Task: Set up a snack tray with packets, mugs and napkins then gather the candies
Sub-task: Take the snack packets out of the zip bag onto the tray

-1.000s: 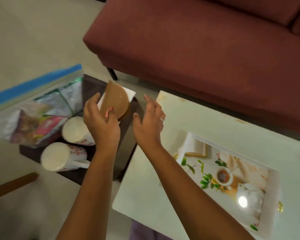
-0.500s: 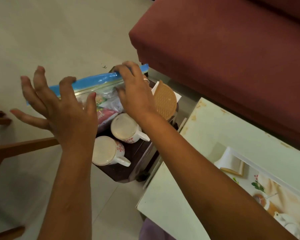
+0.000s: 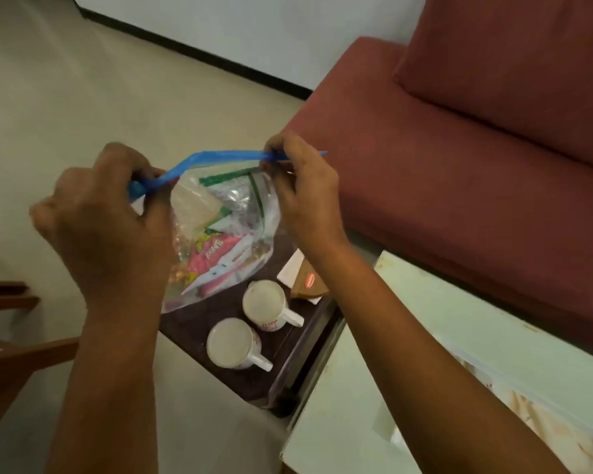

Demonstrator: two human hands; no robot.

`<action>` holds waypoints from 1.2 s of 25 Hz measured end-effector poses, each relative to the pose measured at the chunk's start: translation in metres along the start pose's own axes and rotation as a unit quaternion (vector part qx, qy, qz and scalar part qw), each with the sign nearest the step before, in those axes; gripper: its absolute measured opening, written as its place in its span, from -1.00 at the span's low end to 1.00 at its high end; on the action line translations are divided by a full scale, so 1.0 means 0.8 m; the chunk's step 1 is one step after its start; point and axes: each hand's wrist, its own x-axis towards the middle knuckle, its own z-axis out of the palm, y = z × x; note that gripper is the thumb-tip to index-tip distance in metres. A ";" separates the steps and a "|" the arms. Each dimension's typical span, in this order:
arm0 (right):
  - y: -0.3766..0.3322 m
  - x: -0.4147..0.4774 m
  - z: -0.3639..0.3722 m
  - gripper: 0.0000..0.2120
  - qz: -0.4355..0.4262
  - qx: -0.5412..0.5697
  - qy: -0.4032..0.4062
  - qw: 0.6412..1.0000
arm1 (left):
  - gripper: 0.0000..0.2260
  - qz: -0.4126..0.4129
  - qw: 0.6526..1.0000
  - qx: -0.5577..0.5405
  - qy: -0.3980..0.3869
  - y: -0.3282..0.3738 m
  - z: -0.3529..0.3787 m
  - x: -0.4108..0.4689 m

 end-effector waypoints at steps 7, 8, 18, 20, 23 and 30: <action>-0.099 -0.017 -0.185 -0.83 -0.031 -0.098 0.048 0.994 | -0.86 0.223 0.956 0.002 -0.191 0.177 -0.084 -0.010; -0.109 -0.029 -0.212 -0.83 -0.035 -0.129 0.040 0.990 | -0.86 0.235 0.943 -0.009 -0.236 0.195 -0.080 -0.021; -0.160 -0.243 -0.382 -0.51 0.412 -0.101 0.113 0.899 | -0.87 -0.113 0.718 -0.334 -0.600 0.355 -0.014 -0.245; -0.162 -0.272 -0.430 -0.67 0.470 -0.005 0.105 0.876 | -0.89 -0.130 0.706 -0.342 -0.606 0.383 -0.029 -0.293; -0.167 -0.305 -0.485 -0.74 0.510 0.056 0.088 0.854 | -0.93 -0.118 0.723 -0.345 -0.587 0.422 -0.043 -0.356; -0.149 -0.394 -0.555 -0.77 0.490 0.109 0.086 0.861 | -0.93 -0.137 0.764 -0.303 -0.553 0.479 -0.087 -0.472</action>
